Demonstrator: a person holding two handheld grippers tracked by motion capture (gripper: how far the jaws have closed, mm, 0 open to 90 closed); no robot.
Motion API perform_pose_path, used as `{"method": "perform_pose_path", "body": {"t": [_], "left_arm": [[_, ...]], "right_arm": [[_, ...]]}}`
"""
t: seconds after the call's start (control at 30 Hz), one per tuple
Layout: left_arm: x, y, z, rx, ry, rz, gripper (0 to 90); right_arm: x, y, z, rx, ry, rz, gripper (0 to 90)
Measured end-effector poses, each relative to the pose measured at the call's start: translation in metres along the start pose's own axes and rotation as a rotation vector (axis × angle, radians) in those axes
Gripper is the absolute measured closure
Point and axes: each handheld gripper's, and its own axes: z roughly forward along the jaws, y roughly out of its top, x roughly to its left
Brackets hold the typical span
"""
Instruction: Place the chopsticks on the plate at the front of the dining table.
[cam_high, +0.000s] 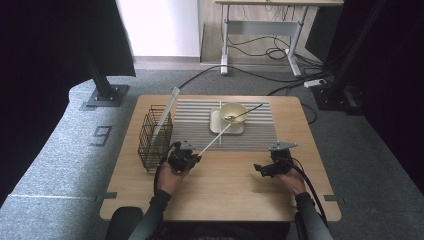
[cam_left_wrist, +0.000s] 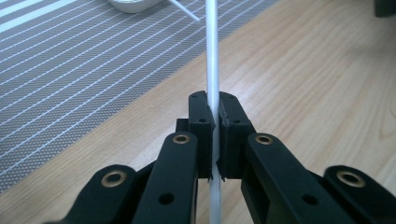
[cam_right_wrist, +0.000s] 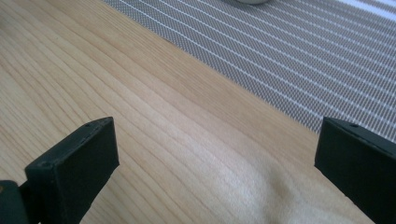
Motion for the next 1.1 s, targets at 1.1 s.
{"method": "perform_pose_path", "body": {"t": [1.1], "left_arm": [[0.019,0.027,0.028,0.096,0.169,-0.148,85.4]], "right_arm": [[0.000,-0.020,0.017,0.058,-0.005,-0.023,0.0]]}}
